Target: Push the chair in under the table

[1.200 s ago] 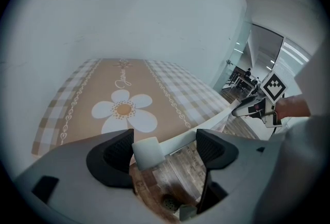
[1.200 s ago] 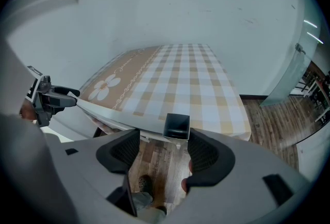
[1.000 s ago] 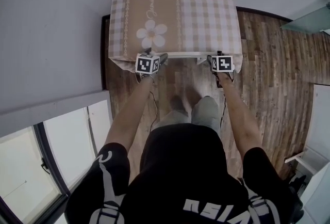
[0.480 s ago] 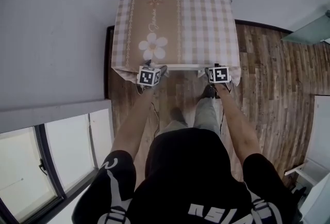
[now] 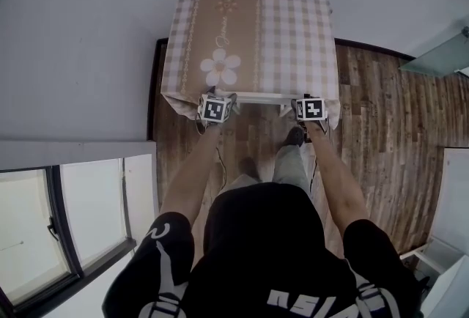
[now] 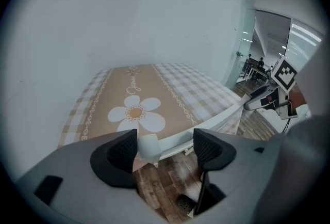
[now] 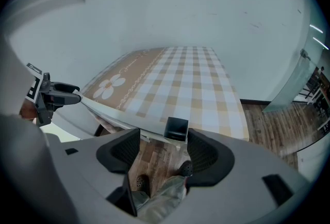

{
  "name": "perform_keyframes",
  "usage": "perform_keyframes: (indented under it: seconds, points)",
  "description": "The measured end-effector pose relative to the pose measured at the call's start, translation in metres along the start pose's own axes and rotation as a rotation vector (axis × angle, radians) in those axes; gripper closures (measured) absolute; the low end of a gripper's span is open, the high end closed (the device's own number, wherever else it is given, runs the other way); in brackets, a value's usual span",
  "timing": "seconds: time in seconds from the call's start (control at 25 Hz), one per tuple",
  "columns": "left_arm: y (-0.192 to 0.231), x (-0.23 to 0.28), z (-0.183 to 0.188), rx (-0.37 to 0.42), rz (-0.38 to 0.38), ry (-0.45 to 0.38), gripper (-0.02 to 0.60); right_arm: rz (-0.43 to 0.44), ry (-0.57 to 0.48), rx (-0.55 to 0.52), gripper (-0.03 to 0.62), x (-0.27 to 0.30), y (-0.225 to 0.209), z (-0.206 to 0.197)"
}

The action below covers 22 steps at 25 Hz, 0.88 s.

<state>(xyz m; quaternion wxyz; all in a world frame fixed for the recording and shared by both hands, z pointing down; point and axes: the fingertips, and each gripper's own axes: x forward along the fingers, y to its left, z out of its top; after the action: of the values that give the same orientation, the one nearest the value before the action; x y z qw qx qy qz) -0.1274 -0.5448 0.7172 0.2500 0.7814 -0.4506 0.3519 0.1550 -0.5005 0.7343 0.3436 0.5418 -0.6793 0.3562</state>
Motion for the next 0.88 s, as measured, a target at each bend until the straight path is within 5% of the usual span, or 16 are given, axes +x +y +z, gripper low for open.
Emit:
perform_keyframes:
  seconds: [0.08,0.68,0.88]
  points:
    - [0.001,-0.006,0.003,-0.011,0.014,-0.027,0.258,-0.006,-0.021,0.008,0.296,-0.007,0.002,0.003]
    - [-0.005,-0.072,0.028,0.006,-0.039,-0.204,0.291,0.014,-0.276,0.110,0.330,-0.078,0.036,0.040]
    - [0.004,-0.107,0.049,-0.084,-0.028,-0.311,0.314,-0.001,-0.395,0.140,0.341,-0.112,0.042,0.058]
